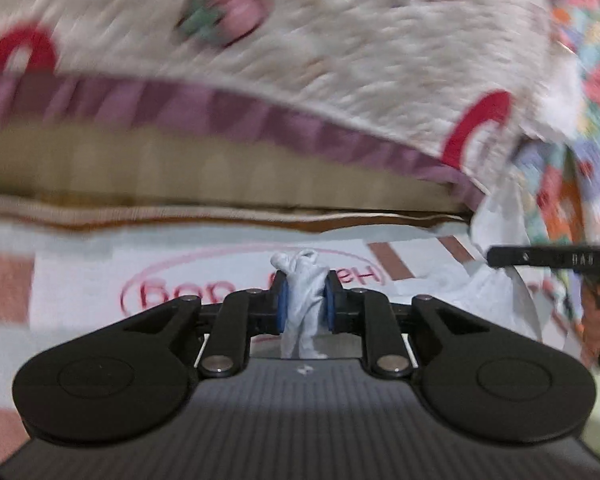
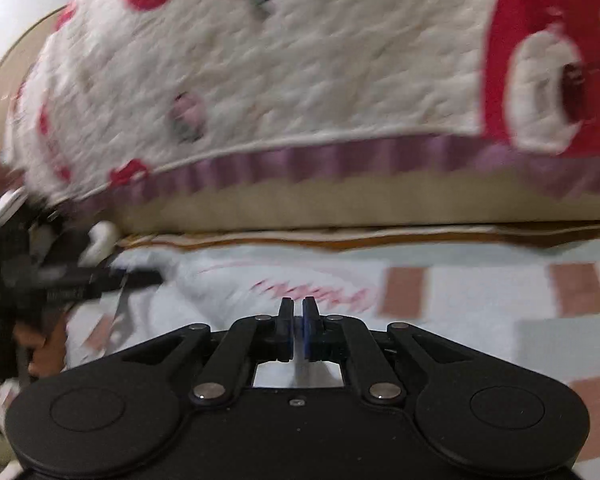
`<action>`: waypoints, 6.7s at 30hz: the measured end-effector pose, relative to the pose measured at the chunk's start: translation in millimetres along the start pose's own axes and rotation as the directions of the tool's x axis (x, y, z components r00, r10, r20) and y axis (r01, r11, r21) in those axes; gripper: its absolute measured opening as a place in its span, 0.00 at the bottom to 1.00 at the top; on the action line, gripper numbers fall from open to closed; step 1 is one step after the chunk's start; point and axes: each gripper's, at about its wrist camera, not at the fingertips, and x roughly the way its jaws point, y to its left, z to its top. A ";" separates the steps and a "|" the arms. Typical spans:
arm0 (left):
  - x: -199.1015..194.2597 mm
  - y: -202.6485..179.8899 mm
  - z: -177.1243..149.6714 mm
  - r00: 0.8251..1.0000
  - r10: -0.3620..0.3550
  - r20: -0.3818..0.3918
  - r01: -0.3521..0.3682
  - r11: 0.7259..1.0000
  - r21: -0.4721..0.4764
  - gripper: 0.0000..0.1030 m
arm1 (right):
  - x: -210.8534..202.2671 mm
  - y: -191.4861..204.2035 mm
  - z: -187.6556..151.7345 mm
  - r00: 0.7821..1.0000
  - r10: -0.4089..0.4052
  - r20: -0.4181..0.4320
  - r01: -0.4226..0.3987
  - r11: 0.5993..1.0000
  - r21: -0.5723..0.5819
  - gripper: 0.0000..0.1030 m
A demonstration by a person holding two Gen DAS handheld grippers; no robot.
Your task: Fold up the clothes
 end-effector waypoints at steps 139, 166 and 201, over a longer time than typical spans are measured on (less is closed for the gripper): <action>-57.1 -3.0 -97.8 0.968 0.032 -0.249 -0.086 0.974 -0.210 0.62 | -24.5 195.6 -147.3 0.969 0.158 -0.188 -0.196 0.959 -0.206 0.24; -85.7 -45.3 -93.4 0.992 0.014 -0.128 -0.018 0.999 -0.028 0.10 | -15.1 133.1 -146.4 0.985 -0.165 -0.042 0.157 0.976 -0.152 0.60; -57.3 -9.0 -19.9 0.978 0.033 -0.204 -0.046 0.997 -0.057 0.51 | 66.2 35.6 -18.0 0.999 0.031 0.010 -0.033 0.934 0.356 0.22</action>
